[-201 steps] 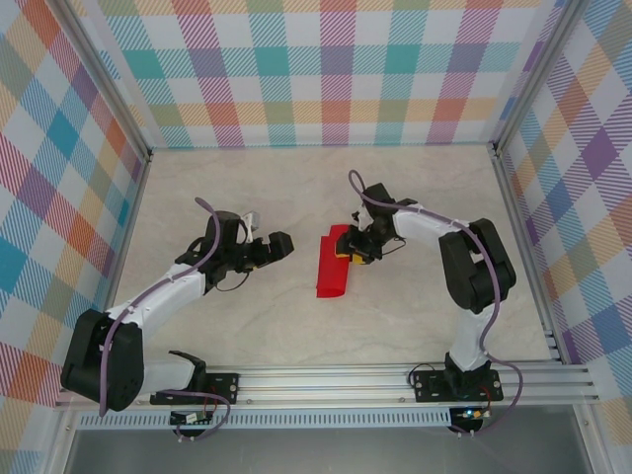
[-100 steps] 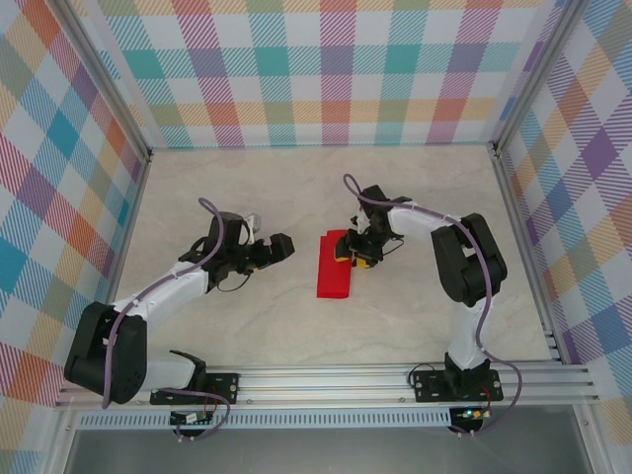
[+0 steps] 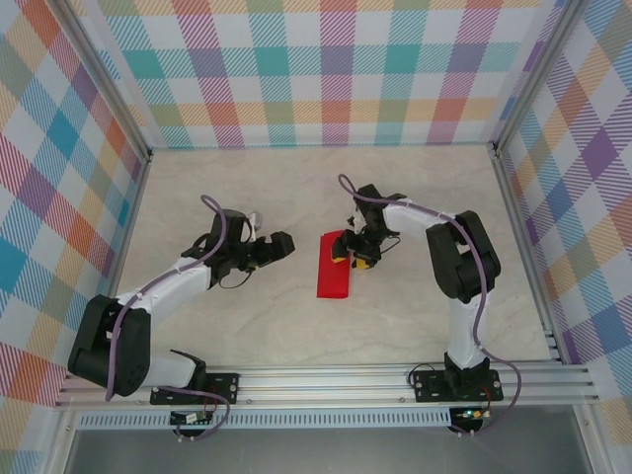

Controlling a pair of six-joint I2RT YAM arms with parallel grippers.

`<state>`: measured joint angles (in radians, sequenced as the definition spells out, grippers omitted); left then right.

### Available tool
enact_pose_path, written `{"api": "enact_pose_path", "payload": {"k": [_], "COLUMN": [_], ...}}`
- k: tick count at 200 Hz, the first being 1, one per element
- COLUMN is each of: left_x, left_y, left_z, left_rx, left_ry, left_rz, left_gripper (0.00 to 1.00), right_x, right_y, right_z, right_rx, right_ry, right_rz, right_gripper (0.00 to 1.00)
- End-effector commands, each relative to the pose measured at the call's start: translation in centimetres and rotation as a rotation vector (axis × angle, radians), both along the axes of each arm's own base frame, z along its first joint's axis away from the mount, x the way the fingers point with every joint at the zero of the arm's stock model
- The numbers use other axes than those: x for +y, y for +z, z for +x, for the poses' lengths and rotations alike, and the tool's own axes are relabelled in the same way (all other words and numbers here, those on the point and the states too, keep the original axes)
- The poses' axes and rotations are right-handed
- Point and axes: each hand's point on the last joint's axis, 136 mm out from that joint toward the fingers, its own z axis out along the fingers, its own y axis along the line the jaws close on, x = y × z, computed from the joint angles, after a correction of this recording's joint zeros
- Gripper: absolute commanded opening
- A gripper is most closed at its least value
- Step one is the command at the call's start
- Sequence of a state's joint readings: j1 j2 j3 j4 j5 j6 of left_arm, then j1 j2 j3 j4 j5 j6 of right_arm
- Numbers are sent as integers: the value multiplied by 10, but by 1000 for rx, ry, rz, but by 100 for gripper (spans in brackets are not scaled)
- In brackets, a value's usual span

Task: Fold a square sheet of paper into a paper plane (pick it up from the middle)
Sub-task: Hold the square sheet of paper at the center of the table.

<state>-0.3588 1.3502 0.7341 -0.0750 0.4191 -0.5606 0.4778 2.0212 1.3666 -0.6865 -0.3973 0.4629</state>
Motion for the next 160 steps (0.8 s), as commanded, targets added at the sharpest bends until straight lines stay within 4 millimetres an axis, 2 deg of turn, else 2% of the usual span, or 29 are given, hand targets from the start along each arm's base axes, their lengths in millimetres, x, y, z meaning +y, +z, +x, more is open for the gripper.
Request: {"api": "enact_pose_path", "payload": {"k": [1, 62, 137, 160], "left_x": [-9, -12, -23, -32], "left_y": [9, 11, 7, 3], "left_z": [3, 6, 5, 6], "left_rx": [-17, -17, 16, 31], "left_ry": [-28, -30, -49, -57], "left_rz": [-18, -28, -20, -16], "left_gripper": [93, 90, 75, 64], "right_x": [-5, -16, -28, -31], "right_y": [-19, -30, -40, -41], "right_z": [-8, -11, -13, -14], "right_rx": [36, 55, 74, 76], "right_ry": [22, 28, 5, 0], "right_rz": [-59, -176, -254, -271], "right_gripper": [63, 68, 67, 66]}}
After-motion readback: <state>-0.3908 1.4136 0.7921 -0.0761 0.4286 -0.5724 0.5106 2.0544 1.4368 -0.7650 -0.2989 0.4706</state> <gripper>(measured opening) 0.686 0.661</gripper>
